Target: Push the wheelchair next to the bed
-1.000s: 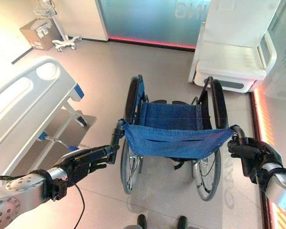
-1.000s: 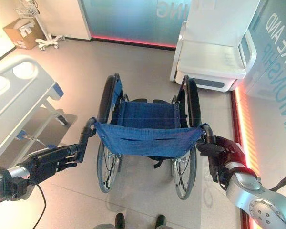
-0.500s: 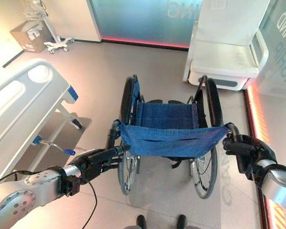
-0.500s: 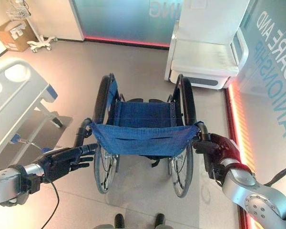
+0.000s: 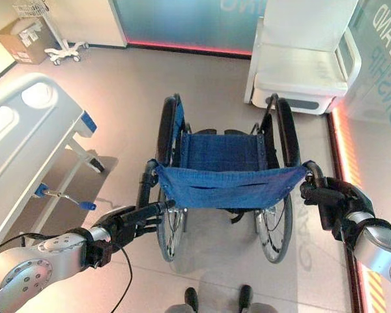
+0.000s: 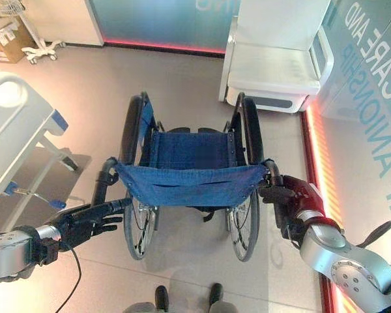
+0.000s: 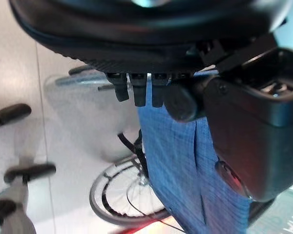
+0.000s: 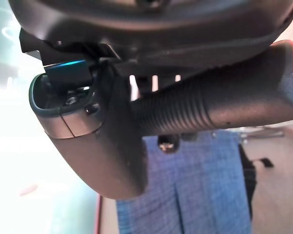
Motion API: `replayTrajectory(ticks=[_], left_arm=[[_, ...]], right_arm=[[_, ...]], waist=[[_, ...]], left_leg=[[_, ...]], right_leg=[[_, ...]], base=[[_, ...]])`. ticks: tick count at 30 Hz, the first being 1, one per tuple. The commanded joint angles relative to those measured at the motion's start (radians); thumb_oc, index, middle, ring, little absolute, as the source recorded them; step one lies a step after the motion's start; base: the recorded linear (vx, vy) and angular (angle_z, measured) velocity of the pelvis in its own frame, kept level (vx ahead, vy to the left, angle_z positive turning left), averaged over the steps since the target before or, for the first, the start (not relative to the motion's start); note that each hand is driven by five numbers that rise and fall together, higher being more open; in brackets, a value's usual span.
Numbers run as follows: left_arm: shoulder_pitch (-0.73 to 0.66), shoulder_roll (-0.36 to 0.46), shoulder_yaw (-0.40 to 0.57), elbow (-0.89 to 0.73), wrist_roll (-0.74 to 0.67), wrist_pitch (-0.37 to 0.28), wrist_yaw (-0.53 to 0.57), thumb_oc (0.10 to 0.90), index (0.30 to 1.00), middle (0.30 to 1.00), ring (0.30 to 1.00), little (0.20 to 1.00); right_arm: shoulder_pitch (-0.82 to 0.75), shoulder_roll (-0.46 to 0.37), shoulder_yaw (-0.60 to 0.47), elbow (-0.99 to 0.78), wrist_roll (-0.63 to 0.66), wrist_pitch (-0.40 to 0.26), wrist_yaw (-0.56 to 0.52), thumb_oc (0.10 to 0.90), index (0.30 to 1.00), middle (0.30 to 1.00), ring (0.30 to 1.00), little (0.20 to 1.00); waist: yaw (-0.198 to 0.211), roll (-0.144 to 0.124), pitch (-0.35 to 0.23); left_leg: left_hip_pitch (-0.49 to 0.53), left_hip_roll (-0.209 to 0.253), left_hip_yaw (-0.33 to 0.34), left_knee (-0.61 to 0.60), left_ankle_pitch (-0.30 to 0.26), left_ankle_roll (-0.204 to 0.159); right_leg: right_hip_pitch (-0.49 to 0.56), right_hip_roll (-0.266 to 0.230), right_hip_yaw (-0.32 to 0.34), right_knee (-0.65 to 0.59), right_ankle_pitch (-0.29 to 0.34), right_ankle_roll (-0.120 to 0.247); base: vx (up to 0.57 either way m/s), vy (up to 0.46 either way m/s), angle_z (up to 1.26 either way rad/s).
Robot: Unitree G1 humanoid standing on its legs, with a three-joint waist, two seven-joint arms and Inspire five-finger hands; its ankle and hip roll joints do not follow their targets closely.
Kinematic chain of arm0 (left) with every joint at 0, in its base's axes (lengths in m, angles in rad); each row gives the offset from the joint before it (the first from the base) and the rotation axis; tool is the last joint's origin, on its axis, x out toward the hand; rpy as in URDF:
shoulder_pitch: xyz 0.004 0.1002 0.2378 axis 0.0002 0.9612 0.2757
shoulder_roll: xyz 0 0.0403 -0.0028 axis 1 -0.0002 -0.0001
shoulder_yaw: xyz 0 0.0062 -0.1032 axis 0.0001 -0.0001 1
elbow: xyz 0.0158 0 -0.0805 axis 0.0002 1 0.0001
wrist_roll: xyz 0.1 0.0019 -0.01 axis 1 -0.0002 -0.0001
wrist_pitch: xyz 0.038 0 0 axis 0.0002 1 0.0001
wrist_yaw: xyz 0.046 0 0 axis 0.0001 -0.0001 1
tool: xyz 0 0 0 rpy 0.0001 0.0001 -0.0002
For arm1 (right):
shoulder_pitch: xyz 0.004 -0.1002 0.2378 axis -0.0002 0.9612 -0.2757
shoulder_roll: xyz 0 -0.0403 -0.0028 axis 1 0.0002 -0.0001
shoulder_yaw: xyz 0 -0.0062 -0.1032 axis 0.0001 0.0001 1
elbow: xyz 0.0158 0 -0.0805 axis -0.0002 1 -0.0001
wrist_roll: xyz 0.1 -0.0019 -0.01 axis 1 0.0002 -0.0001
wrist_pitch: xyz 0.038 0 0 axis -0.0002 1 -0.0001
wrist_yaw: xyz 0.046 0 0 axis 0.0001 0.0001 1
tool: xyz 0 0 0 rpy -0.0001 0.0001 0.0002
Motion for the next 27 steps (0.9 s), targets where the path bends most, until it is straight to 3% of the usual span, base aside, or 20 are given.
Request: replayTrajectory(ticks=[1,5,11,26,27], left_arm=[[-0.101,-0.029,0.056,0.022,-0.079,-0.134,-0.037,0.8,0.9,0.9,0.9,0.9],[-0.191,-0.055,-0.05,0.025,-0.07,-0.16,-0.03,0.8,0.9,0.9,0.9,0.9],[-0.267,-0.082,-0.125,0.036,0.003,-0.181,-0.024,0.8,0.9,0.9,0.9,0.9],[-0.36,-0.072,-0.111,0.075,0.149,-0.232,0.037,0.8,0.9,0.9,0.9,0.9],[-0.364,-0.066,-0.104,0.08,0.139,-0.223,0.031,0.604,0.606,0.606,0.606,0.606]], right_arm=[[-0.016,0.06,0.034,0.086,0.002,-0.172,0.008,0.4,0.3,0.3,0.3,0.3],[-0.066,0.071,0.087,0.101,-0.011,-0.177,-0.001,0.4,0.3,0.3,0.3,0.3],[-0.108,0.094,0.131,0.123,-0.025,-0.17,-0.017,0.4,0.3,0.3,0.3,0.3],[-0.149,0.101,0.127,0.152,-0.012,-0.142,-0.015,0.4,0.3,0.3,0.3,0.3],[-0.152,0.098,0.124,0.152,-0.008,-0.138,-0.015,0.4,0.3,0.3,0.3,0.3]], waist=[[-0.048,0.028,0.01],[-0.053,0.028,0.016],[-0.055,0.024,0.019],[-0.069,0.02,0.037],[-0.07,0.02,0.039]], left_leg=[[-0.02,0.021,0.017,-0.007,0.036,-0.051],[-0.021,0.019,0.018,-0.007,0.037,-0.049],[-0.019,0.016,0.015,-0.006,0.034,-0.045],[-0.023,0.013,0.029,0.006,0.034,-0.041],[-0.024,0.013,0.029,0.007,0.034,-0.041]], right_leg=[[-0.011,-0.016,-0.011,0.002,0.039,0.038],[-0.013,-0.015,-0.007,0.005,0.04,0.036],[-0.015,-0.013,0.0,0.007,0.04,0.034],[-0.027,-0.012,0.02,0.016,0.047,0.029],[-0.029,-0.012,0.021,0.017,0.047,0.028]], base=[[0.0,0.0,0.0],[0.0,0.0,0.0],[0.0,0.0,-0.01],[0.0,0.0,0.0],[0.0,0.0,0.0]])
